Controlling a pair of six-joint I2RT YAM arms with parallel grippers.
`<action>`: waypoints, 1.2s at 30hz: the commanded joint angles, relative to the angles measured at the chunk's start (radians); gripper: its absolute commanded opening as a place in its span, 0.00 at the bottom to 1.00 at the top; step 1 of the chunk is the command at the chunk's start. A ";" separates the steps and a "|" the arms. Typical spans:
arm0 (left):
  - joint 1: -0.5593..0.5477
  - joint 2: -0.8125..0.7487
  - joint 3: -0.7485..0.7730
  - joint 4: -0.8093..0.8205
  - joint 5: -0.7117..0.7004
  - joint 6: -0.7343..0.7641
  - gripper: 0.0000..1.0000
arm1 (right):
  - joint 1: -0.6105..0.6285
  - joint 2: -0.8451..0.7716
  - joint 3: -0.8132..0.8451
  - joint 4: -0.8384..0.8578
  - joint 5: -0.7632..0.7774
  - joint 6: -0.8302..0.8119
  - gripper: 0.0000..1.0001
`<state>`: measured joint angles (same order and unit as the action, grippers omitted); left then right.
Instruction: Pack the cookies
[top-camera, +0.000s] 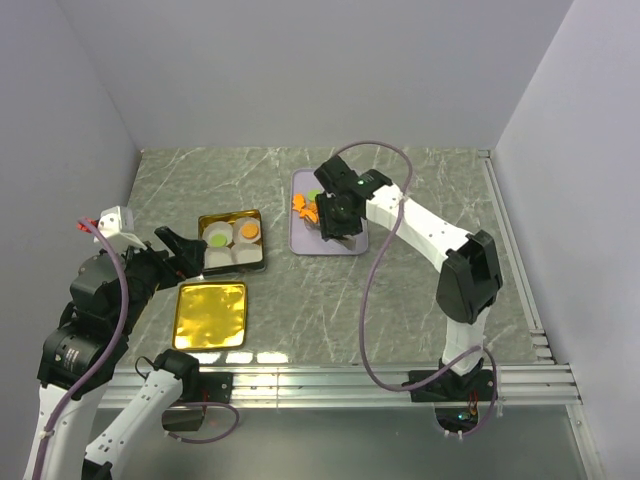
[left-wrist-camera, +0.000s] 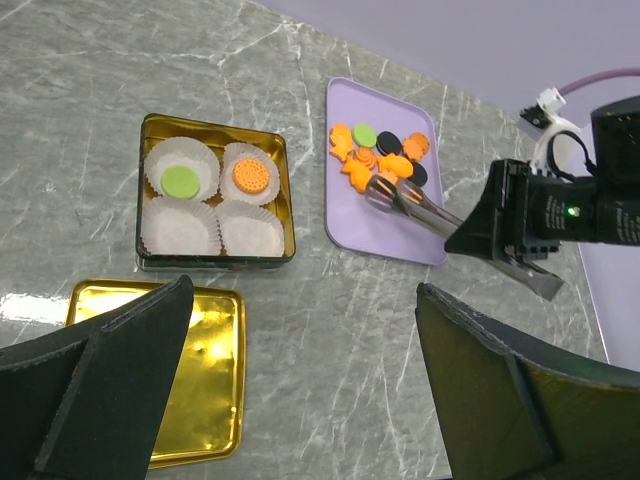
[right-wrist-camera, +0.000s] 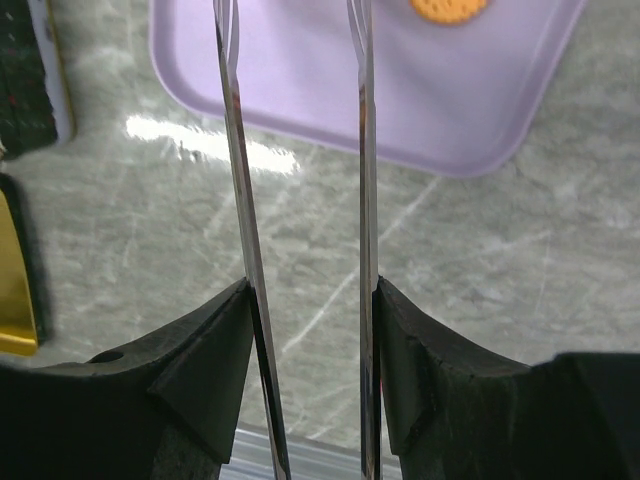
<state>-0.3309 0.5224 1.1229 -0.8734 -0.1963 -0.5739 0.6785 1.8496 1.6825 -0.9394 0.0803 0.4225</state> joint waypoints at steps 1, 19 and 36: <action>-0.003 0.004 0.006 0.033 -0.003 -0.014 0.99 | 0.006 0.043 0.081 0.005 -0.001 -0.025 0.56; -0.003 0.016 0.006 0.051 -0.051 0.026 0.99 | 0.007 0.195 0.232 -0.039 -0.024 -0.051 0.56; -0.003 0.010 0.002 0.048 -0.086 0.060 0.99 | 0.007 0.206 0.232 -0.062 0.004 -0.041 0.42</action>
<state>-0.3309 0.5282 1.1221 -0.8730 -0.2665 -0.5354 0.6807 2.0747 1.8805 -0.9844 0.0631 0.3836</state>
